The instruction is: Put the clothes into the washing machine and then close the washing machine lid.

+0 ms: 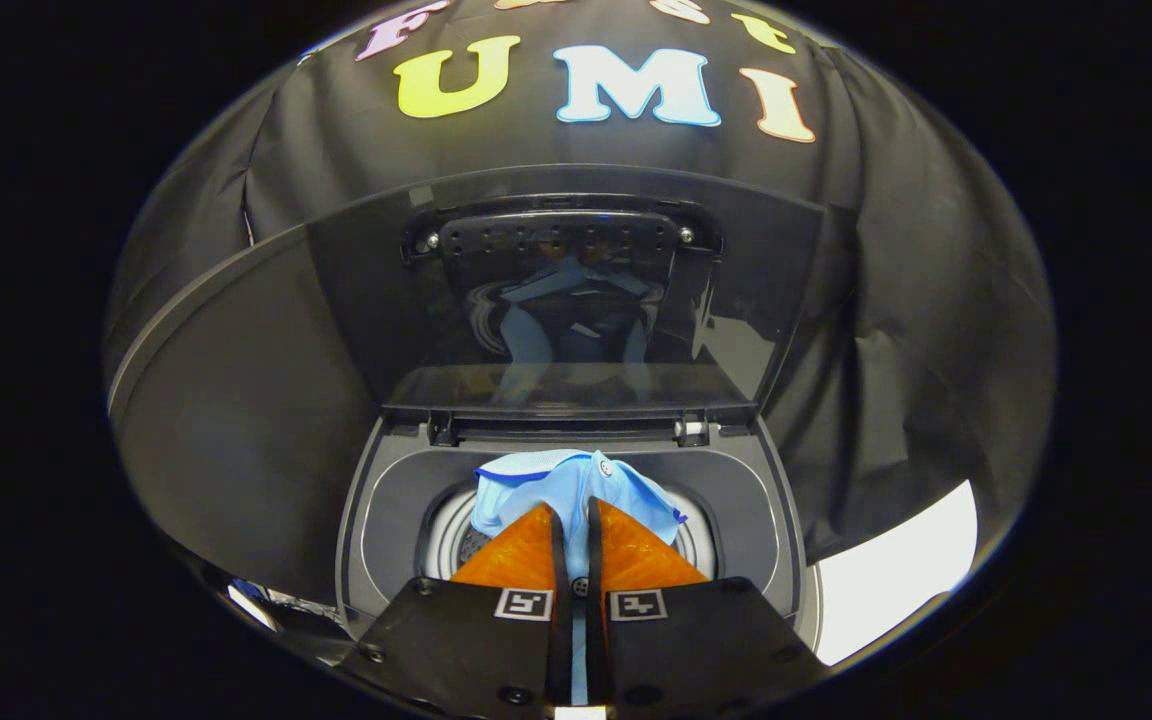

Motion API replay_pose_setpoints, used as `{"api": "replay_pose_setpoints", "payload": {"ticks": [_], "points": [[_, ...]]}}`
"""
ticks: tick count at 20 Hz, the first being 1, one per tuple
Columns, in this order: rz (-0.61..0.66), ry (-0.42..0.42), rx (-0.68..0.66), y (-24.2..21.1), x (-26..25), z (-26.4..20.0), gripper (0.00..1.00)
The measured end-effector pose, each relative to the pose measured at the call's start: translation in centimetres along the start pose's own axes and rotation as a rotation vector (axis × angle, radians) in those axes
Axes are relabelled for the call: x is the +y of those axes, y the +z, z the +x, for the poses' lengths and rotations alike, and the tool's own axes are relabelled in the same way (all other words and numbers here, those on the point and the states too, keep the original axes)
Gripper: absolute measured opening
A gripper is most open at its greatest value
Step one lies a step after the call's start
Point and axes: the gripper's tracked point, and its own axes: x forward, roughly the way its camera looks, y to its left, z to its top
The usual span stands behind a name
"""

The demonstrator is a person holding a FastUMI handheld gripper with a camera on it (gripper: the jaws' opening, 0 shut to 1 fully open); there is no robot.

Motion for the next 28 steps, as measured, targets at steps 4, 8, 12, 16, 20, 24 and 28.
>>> {"api": "replay_pose_setpoints", "payload": {"ticks": [4, 8, 12, 16, 20, 24, 28], "points": [[-0.007, -0.032, -0.030, 0.6, -0.7, -0.5, 0.37], [0.021, -0.033, -0.068, 1.8, -0.8, -1.0, 0.84], [0.019, -0.033, -0.095, 2.7, -0.8, -1.9, 0.96], [0.003, -0.026, -0.168, 5.0, -0.6, -4.0, 0.96], [-0.028, -0.011, -0.296, 9.4, 0.0, -6.9, 0.96], [-0.045, 0.011, -0.451, 14.6, 0.8, -9.7, 0.96], [-0.044, 0.028, -0.535, 18.6, 1.0, -10.2, 0.96]]}}
